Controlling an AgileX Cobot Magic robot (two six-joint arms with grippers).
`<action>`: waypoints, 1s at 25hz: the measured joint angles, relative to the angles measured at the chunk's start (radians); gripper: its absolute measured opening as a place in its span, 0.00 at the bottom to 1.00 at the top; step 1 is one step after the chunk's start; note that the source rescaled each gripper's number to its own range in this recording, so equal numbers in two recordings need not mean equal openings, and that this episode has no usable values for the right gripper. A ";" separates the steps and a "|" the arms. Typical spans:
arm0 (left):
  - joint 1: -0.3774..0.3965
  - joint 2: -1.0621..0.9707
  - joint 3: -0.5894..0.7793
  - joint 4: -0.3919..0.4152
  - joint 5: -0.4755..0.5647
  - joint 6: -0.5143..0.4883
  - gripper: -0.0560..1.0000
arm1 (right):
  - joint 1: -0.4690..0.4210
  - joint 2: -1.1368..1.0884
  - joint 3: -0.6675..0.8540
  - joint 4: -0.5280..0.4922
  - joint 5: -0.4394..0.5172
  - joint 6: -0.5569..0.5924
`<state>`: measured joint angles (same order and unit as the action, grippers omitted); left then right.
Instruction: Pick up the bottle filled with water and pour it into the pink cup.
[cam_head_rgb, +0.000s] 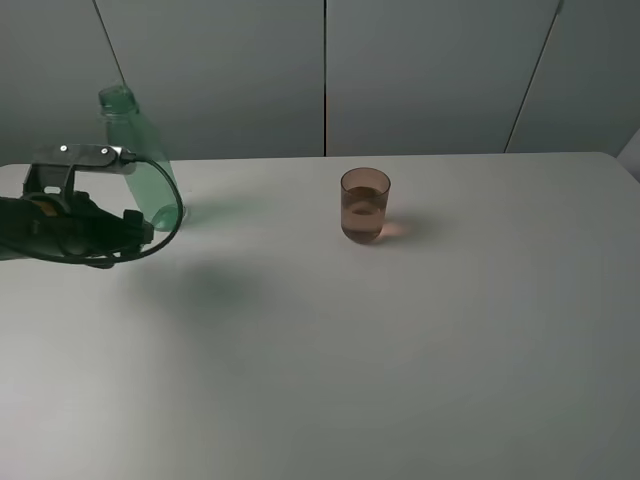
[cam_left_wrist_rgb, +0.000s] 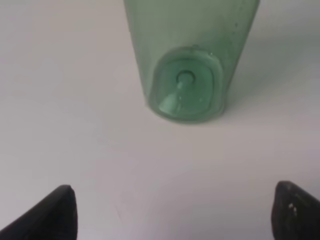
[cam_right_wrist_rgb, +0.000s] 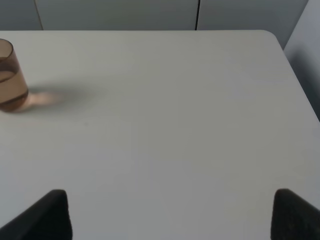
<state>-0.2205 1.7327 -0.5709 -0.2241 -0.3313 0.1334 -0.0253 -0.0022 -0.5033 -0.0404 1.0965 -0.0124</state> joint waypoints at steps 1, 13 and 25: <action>0.000 -0.048 0.000 0.000 0.065 0.000 0.98 | 0.000 0.000 0.000 0.000 0.000 0.000; 0.000 -0.781 -0.074 0.043 0.830 0.000 0.94 | 0.000 0.000 0.000 0.000 0.000 0.000; 0.149 -1.369 -0.047 0.126 1.311 0.002 0.94 | 0.000 0.000 0.000 0.000 0.000 0.000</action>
<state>-0.0714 0.3637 -0.6182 -0.0979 0.9797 0.1354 -0.0253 -0.0022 -0.5033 -0.0404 1.0965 -0.0124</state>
